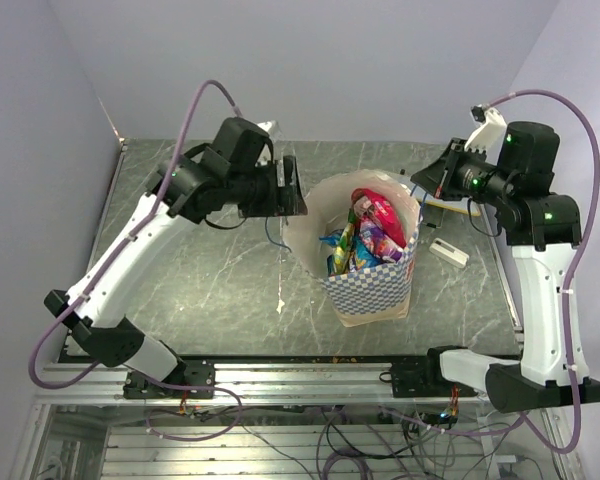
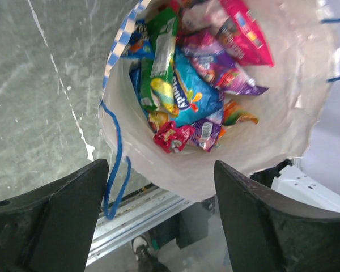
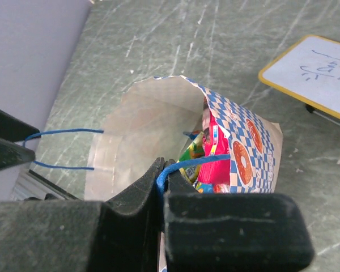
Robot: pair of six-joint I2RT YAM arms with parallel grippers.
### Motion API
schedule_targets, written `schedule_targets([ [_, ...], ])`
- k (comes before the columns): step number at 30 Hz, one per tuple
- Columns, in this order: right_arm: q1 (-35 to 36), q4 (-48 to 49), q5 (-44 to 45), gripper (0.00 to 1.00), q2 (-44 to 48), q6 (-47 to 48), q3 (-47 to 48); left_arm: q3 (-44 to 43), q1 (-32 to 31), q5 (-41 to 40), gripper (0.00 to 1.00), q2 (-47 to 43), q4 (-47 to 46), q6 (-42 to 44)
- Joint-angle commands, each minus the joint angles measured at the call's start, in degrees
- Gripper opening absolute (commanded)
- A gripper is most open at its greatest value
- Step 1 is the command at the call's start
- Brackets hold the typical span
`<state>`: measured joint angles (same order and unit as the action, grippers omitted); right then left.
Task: Take the snacks out of the paper bag
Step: Adjust the paper bag at the center of the board, then take out the snack from the paper bag.
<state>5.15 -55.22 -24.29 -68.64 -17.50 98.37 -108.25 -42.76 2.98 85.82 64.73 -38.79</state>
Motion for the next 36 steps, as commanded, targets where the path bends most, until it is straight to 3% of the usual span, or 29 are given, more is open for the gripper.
schedule_targets([
  [1, -0.33, 11.06, -6.96, 0.0, 3.19, -2.63, -0.65, -8.51, 0.47, -3.04, 0.91, -0.95, 4.43, 3.4],
  [3, -0.39, 12.2, -8.37, 0.0, 2.82, -3.65, -0.82, -10.86, 0.41, -0.89, 0.99, -0.5, 3.25, 3.29],
  [8, -0.34, 14.91, -11.33, 0.0, 2.66, -4.97, -0.57, -10.17, -5.98, -0.33, 1.0, 0.54, -4.69, 0.64],
  [13, -0.36, 14.58, -11.36, 0.0, 2.35, -5.25, -0.84, -10.84, -12.42, -3.18, 0.86, 6.43, -8.27, -1.09],
  [15, -0.32, 14.74, -11.05, 0.0, 2.6, -5.44, -1.16, -10.23, -12.97, -4.07, 0.81, 8.34, -10.51, -2.51],
  [20, -0.36, 15.41, -10.2, 0.0, 3.59, -6.3, -2.9, -9.51, -13.18, -6.6, 0.8, 13.19, -15.98, -6.46],
  [28, -0.36, 15.57, -8.97, 0.0, 4.46, -8.47, -5.56, -15.55, -13.2, -9.26, 0.77, 23.78, -14.98, -12.9],
  [36, -0.37, 13.87, -8.19, 0.0, 3.46, -8.19, -3.92, -22.63, -13.05, -17.36, 0.87, 32.0, -11.16, -13.86],
])
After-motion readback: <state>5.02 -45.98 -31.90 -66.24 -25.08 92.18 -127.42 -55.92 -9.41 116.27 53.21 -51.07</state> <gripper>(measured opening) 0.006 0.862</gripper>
